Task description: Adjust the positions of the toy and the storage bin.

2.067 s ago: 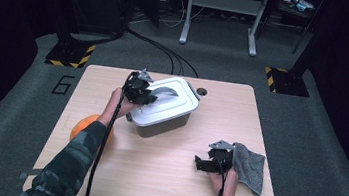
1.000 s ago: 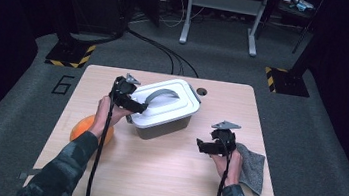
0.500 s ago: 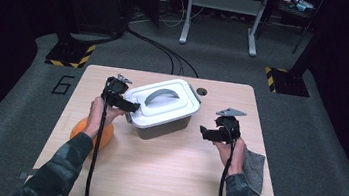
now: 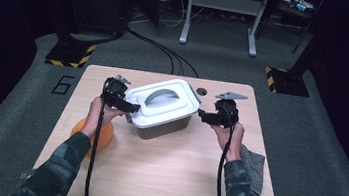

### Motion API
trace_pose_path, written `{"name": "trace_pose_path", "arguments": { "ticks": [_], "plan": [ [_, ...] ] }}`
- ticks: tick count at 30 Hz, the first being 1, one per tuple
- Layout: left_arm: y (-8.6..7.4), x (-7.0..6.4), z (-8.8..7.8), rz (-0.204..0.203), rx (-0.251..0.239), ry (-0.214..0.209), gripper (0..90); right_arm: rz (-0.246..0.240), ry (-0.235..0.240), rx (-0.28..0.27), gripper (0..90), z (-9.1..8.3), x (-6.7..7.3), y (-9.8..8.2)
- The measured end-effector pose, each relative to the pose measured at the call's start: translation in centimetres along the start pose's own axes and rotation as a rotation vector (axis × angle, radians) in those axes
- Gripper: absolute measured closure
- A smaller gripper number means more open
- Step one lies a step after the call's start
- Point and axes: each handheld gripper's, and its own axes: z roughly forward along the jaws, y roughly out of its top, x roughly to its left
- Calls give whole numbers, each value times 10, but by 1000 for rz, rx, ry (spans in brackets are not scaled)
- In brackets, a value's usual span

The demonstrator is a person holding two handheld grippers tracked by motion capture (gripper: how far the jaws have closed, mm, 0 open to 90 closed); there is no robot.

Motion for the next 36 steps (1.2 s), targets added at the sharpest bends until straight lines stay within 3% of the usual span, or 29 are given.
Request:
{"name": "trace_pose_path", "arguments": {
  "ticks": [8,11,16,20,23,30,36],
  "plan": [
    [1,1,2,14,-8,-17,169,-10,8,27,384,21,6,19],
    [2,1,3,25,-12,-22,169,-4,-5,56,411,31,6,19],
    [6,1,6,34,-6,-35,169,19,12,52,465,38,2,17],
    [10,1,9,44,-2,-37,170,18,7,48,558,40,1,17],
    [13,3,12,39,-8,-39,169,43,1,53,563,39,2,16],
    [16,8,17,22,-19,-51,166,27,4,54,573,36,3,14],
    [19,9,18,23,-13,-59,176,49,-10,54,576,33,6,11]
  ]
}}
